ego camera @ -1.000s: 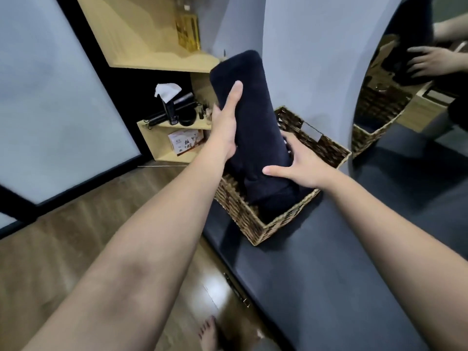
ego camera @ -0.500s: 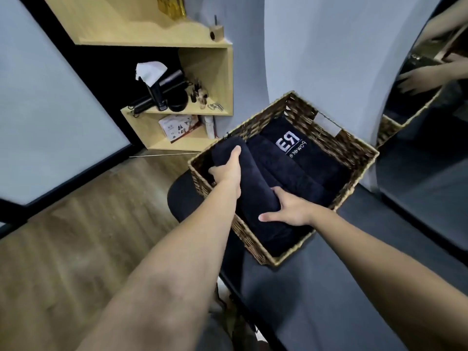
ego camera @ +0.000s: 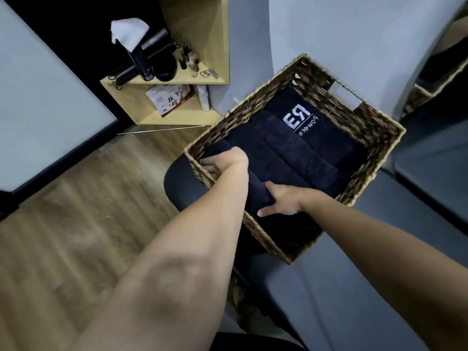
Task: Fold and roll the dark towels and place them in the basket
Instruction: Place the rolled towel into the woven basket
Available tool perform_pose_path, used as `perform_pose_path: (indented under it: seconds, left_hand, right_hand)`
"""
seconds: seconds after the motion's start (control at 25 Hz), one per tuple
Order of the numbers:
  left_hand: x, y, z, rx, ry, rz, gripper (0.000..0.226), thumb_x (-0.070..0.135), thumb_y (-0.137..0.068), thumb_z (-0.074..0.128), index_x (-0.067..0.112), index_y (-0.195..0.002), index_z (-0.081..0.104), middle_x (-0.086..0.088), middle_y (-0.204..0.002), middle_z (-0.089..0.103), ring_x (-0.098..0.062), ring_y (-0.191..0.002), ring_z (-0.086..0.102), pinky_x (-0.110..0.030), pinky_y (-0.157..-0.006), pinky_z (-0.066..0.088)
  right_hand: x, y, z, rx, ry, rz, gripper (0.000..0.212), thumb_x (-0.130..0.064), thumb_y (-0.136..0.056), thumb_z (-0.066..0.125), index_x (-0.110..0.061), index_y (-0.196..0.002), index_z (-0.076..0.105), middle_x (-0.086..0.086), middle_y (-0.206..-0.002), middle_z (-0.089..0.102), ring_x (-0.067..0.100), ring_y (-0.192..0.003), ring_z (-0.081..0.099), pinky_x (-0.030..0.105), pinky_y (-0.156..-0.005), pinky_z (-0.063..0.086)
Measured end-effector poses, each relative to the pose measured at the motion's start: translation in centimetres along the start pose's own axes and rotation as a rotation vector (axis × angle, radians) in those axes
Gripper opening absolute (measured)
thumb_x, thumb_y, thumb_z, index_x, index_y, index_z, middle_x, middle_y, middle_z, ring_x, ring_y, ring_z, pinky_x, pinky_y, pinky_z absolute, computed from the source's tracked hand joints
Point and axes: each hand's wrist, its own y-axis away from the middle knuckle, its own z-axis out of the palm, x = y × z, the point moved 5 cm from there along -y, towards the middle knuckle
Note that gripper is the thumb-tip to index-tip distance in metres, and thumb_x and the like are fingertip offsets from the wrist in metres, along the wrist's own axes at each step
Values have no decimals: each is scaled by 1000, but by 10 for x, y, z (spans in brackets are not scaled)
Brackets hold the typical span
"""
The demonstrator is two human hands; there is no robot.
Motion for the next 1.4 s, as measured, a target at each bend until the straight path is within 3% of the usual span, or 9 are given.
perform_pose_path:
  seconds: [0.12, 0.2, 0.28, 0.36, 0.44, 0.6, 0.92, 1.28, 1.4]
  left_hand:
    - [5, 0, 2, -39, -151, 0, 87, 26, -96, 51, 1, -159, -3, -18, -168, -6, -34, -155, 0, -45, -126, 2]
    - [14, 2, 6, -60, -316, 48, 82, 28, -93, 50, 3, -160, 10, -22, -167, 1, -41, -153, 8, -52, -125, 10]
    - [25, -1, 11, -188, -587, 256, 77, 30, -83, 51, 6, -154, 33, -22, -160, 27, -45, -141, 34, -52, -117, 29]
    - [36, 9, 19, -380, -1083, 572, 60, 35, -90, 59, 7, -143, 51, -16, -146, 52, -39, -127, 53, -42, -108, 42]
    - [42, 11, 22, -503, -1501, 873, 59, 44, -90, 69, 17, -141, 57, -9, -143, 57, -32, -130, 53, -39, -108, 44]
    - [35, -3, 17, -626, -1892, 1029, 76, 52, -78, 81, 25, -144, 53, -6, -142, 53, -28, -132, 47, -43, -109, 43]
    - [32, -9, 28, -704, -2131, 1190, 80, 48, -76, 84, 23, -144, 49, -5, -139, 49, -28, -127, 49, -42, -104, 45]
    - [29, -10, 40, -744, -2158, 1090, 75, 41, -77, 85, 22, -141, 50, -4, -138, 53, -28, -125, 51, -40, -101, 46]
    - [40, -8, 38, -643, -2273, 1124, 77, 47, -80, 81, 27, -146, 48, -3, -142, 50, -28, -130, 48, -40, -100, 46]
  right_hand:
    - [4, -7, 8, -2, -40, -7, 97, -60, -84, 71, -28, -159, 17, 0, -156, 40, 24, -139, 42, 40, -115, 36]
    - [4, -9, 11, 12, -64, -24, 89, -57, -85, 71, -28, -156, 25, 0, -154, 43, 24, -138, 43, 40, -115, 35]
    - [4, -10, 11, 35, -92, -38, 83, -54, -86, 72, -27, -154, 32, 0, -151, 47, 24, -137, 44, 40, -115, 35]
    - [4, -7, 11, 46, -107, -51, 82, -55, -86, 72, -28, -153, 34, 0, -148, 49, 24, -136, 45, 41, -115, 35]
    - [4, -4, 11, 59, -118, -48, 83, -58, -84, 72, -30, -152, 34, 0, -147, 51, 24, -135, 46, 41, -115, 36]
    - [-1, 9, 7, 74, -112, -42, 93, -58, -85, 72, -28, -158, 24, 0, -155, 42, 24, -140, 41, 36, -115, 34]
    - [-7, 22, 5, 165, 158, 76, 86, -65, -79, 72, -17, -144, 44, 7, -137, 56, 30, -127, 54, 46, -98, 49]
    - [-5, 16, 6, 66, 173, 107, 83, -59, -83, 72, -12, -144, 42, 14, -141, 54, 34, -127, 54, 41, -104, 45]
    - [-3, 28, 4, 113, 220, 94, 87, -62, -80, 74, -13, -144, 42, 14, -141, 52, 34, -128, 53, 46, -106, 46]
